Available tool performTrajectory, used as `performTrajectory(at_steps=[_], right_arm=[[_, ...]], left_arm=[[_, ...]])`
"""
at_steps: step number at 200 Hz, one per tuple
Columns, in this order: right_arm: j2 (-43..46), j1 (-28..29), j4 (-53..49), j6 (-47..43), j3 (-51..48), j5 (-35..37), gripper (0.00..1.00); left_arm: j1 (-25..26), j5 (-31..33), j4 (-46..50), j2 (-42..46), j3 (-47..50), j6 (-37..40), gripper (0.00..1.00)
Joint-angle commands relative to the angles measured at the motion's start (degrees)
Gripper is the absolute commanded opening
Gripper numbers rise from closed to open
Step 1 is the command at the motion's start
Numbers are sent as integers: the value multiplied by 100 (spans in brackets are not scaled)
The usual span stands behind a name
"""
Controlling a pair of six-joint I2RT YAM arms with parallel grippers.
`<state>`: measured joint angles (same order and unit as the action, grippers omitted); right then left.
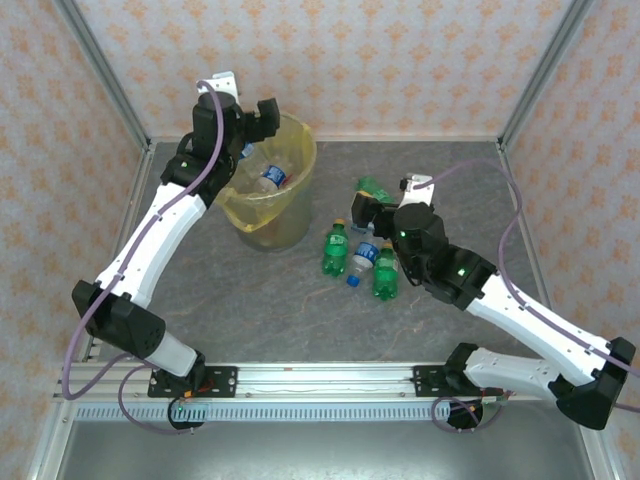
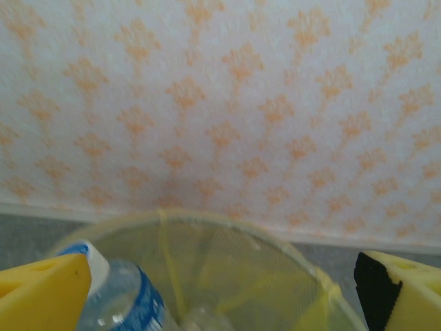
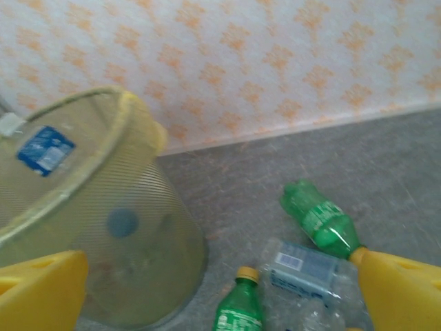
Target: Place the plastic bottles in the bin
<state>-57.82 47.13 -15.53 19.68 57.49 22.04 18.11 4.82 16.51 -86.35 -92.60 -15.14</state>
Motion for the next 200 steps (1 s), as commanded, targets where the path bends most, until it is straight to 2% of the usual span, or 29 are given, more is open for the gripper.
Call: performTrajectory(at_steps=[1, 40, 77, 114, 156, 176, 200], right_arm=[[20, -235, -463, 716, -323, -167, 100], [-78, -674, -908, 1442, -870, -899, 97], [-200, -898, -845, 1884, -1467, -1541, 91], [-502, -1441, -413, 1967, -1627, -1955, 87], [-958, -2328, 364, 1520, -1430, -2704, 91], [-1576, -2762, 563, 1350, -1193, -3169, 92], [-2207, -2970, 575, 1022, -735, -3358, 93]], left_arm=[[-18, -876, 36, 548, 437, -566, 99], [-9, -1764, -227, 1216, 1150, -1241, 98], [44, -2127, -236, 1611, 1462, -1460, 98], [52, -2178, -211, 1817, 1470, -1471, 98], [60, -2109, 0, 1997, 1403, -1450, 99], [60, -2061, 150, 2073, 1361, -1449, 99], [61, -2017, 283, 2151, 1280, -1445, 99]])
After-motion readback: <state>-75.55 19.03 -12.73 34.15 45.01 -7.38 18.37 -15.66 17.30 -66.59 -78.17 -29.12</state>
